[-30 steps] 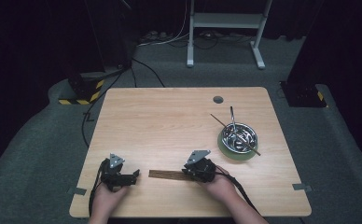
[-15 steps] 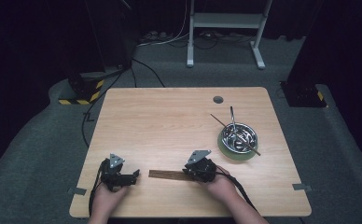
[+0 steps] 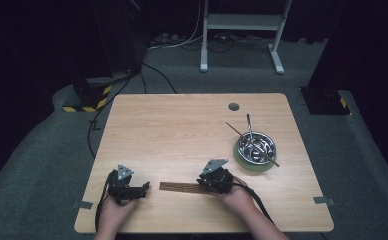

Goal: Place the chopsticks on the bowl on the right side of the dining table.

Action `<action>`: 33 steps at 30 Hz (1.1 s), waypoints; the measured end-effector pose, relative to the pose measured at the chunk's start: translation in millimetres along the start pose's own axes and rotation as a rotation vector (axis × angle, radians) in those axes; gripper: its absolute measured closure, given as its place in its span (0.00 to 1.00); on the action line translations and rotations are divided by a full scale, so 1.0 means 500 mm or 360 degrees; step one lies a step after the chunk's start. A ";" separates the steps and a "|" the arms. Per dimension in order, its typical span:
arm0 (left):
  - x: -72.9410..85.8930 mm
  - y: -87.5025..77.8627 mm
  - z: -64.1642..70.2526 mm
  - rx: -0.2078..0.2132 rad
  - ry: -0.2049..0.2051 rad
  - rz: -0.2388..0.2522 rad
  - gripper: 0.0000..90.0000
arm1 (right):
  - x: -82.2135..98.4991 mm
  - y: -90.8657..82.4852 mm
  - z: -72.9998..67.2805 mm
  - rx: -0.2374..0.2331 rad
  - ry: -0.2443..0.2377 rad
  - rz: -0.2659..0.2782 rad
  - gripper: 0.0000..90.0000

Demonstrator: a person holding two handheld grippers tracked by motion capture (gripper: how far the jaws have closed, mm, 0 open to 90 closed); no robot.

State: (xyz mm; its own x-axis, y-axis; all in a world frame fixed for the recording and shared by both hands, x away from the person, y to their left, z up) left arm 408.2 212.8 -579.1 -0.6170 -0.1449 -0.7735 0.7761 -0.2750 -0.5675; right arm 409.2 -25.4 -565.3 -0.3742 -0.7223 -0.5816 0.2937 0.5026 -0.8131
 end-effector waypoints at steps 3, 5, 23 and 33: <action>0.000 0.000 0.000 0.0000 -0.0001 0.0000 0.05 | 0.000 -0.004 -0.009 -0.0008 -0.0026 0.0002 0.85; 0.000 0.000 0.000 0.0000 0.0000 0.0000 0.05 | 0.002 -0.004 -0.012 -0.0011 -0.0022 -0.0005 0.85; 0.000 0.000 0.000 0.0000 0.0000 0.0000 0.05 | 0.015 -0.007 -0.002 -0.0016 0.0003 -0.0017 0.86; 0.000 0.000 -0.001 0.0000 0.0010 -0.0005 0.05 | 0.016 -0.008 -0.005 -0.0022 0.0000 -0.0015 0.85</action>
Point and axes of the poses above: each handheld gripper's, and its own axes: y roughly forward along the jaws, x roughly out of its underside, z roughly to its right, the point moved 8 cm from there along y, roughly forward along the jaws, and after that the axes turned 6 degrees about -z, right-handed, at the moved point
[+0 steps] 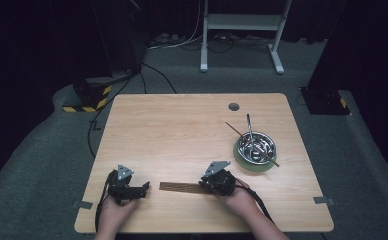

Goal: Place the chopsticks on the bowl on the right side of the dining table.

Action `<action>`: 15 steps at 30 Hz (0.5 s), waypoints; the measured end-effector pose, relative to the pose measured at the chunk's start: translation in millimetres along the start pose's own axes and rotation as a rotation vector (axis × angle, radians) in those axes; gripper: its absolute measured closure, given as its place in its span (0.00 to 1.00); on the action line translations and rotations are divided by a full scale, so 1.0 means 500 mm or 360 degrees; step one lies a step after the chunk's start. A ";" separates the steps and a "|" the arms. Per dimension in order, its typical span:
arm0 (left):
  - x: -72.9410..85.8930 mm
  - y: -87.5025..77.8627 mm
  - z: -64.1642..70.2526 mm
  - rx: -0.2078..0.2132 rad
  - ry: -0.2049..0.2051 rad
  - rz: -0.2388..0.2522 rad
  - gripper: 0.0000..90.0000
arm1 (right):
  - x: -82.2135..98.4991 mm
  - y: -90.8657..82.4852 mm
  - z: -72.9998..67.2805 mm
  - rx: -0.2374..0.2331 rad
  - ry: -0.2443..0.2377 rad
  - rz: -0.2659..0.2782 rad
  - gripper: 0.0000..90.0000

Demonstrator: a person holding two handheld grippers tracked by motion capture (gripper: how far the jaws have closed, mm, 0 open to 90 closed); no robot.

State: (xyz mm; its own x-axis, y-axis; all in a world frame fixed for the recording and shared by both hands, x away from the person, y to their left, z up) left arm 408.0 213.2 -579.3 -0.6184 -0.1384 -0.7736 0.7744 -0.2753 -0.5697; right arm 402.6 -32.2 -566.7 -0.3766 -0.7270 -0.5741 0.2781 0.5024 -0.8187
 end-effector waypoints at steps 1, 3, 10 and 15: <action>0.000 0.000 0.000 0.0000 0.0000 0.0000 0.05 | 0.000 0.000 -0.001 -0.0002 -0.0001 -0.0001 0.85; 0.000 0.000 0.000 0.0000 0.0001 0.0000 0.05 | 0.000 0.000 0.000 0.0003 -0.0005 0.0001 0.85; 0.000 0.000 0.000 0.0000 0.0001 -0.0001 0.05 | 0.000 0.000 0.011 0.0027 0.0020 0.0002 0.85; 0.000 0.000 0.000 0.0000 0.0001 -0.0001 0.05 | -0.001 0.003 0.009 0.0013 0.0022 0.0000 0.85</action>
Point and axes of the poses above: each handheld gripper's, and its own axes: y roughly forward along the jaws, x roughly out of its underside, z roughly to its right, the point moved 8 cm from there along y, roughly forward along the jaws, and after that the axes turned 6 degrees about -z, right-handed, at the moved point
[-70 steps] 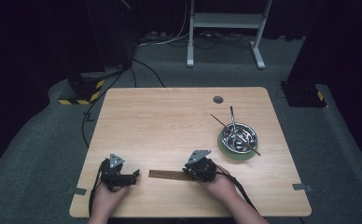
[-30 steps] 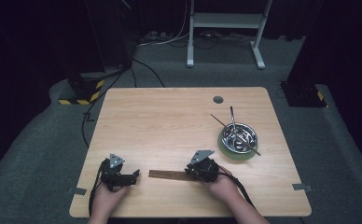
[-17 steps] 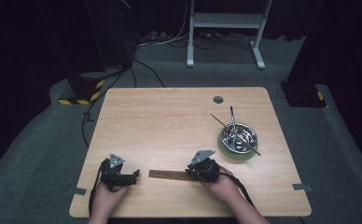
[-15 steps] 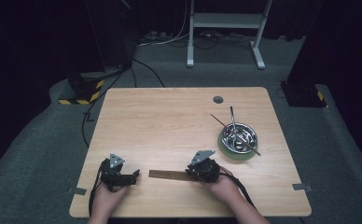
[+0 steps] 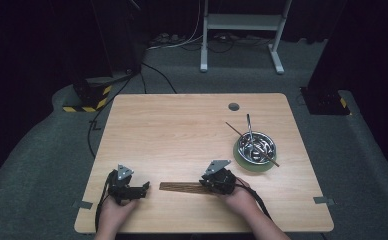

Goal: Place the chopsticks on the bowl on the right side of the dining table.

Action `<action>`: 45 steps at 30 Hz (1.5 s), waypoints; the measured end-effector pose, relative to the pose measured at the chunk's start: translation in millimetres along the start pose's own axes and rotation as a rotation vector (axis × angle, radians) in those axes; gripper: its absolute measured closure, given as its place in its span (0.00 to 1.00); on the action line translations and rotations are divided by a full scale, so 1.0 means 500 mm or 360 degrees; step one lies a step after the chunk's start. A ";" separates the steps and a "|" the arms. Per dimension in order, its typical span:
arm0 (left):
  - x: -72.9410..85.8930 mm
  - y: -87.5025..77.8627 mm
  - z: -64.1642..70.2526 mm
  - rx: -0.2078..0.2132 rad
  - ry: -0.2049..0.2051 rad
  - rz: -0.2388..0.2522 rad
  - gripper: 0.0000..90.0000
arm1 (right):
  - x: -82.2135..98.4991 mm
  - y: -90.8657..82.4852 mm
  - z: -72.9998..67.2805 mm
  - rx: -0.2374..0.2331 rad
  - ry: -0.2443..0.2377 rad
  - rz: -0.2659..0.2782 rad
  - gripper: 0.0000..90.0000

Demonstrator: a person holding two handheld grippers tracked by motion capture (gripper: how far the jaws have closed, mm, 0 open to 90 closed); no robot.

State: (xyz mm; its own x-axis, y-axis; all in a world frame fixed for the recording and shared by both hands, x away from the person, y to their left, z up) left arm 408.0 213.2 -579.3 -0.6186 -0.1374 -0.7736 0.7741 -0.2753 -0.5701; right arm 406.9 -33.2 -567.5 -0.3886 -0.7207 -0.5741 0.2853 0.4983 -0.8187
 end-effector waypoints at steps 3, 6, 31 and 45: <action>0.000 0.000 0.000 0.0000 0.0001 0.0000 0.05 | 0.001 0.006 -0.002 0.0025 -0.0028 -0.0017 0.86; 0.000 0.000 0.000 0.0000 0.0002 -0.0001 0.05 | -0.002 0.013 0.003 0.0025 -0.0020 -0.0019 0.87; 0.000 0.000 0.001 0.0000 -0.0010 0.0004 0.05 | -0.035 0.037 0.109 0.0082 0.0022 -0.0035 0.89; 0.000 0.000 0.000 0.0001 0.0002 -0.0001 0.05 | -0.039 0.037 0.104 0.0067 -0.0017 -0.0040 0.93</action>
Point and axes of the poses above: each handheld gripper's, and its own axes: y roughly forward along the jaws, x roughly out of its underside, z roughly to its right, the point moved 8 cm from there along y, roughly forward along the jaws, and after that the axes turned 6 degrees about -z, right-handed, at the moved point
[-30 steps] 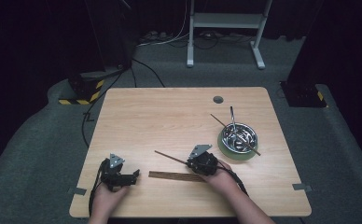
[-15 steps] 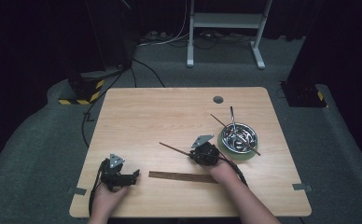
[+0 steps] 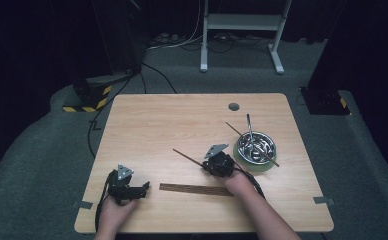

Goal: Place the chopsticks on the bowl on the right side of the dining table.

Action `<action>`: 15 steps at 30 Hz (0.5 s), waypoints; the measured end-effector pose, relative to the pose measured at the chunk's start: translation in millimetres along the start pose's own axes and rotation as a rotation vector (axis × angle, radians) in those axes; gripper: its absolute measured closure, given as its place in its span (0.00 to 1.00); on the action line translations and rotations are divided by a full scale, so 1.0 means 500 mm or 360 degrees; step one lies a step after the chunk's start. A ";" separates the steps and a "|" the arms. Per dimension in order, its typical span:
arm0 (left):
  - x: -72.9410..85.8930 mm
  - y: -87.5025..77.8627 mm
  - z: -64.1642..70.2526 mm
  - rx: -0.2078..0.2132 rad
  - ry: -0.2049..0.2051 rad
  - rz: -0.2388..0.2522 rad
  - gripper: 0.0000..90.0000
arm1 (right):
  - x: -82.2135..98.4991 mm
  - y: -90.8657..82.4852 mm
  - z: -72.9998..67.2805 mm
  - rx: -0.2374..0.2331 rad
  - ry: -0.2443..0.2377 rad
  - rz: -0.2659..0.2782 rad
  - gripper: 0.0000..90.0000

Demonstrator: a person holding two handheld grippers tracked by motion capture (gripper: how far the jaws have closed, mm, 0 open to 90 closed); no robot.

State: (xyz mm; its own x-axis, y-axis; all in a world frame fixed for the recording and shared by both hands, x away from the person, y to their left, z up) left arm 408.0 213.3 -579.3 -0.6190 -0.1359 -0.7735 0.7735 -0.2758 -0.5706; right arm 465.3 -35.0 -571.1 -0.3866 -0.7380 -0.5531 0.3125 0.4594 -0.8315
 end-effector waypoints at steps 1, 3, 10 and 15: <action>0.000 0.000 0.000 0.0000 0.0000 0.0000 0.05 | -0.002 -0.002 -0.002 -0.0004 -0.0003 0.0010 0.93; 0.000 0.000 0.000 0.0001 -0.0001 0.0001 0.05 | -0.007 -0.008 -0.003 0.0003 -0.0005 0.0023 0.93; 0.000 0.000 0.000 0.0000 -0.0001 0.0001 0.05 | -0.023 -0.038 -0.004 0.0040 -0.0040 0.0056 0.93; 0.000 0.000 0.001 0.0000 -0.0012 0.0006 0.05 | -0.024 -0.058 -0.006 0.0056 -0.0032 0.0073 0.93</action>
State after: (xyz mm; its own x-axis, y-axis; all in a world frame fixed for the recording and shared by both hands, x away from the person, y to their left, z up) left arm 408.2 212.9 -579.1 -0.6173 -0.1443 -0.7734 0.7758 -0.2752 -0.5678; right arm 458.3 -37.7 -540.6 -0.3539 -0.7264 -0.5892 0.3600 0.4756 -0.8026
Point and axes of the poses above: each handheld gripper's, and its own axes: y roughly forward along the jaws, x roughly out of its underside, z roughly to its right, the point moved 8 cm from there along y, roughly forward along the jaws, and after that the axes turned 6 degrees about -z, right-handed, at the moved point
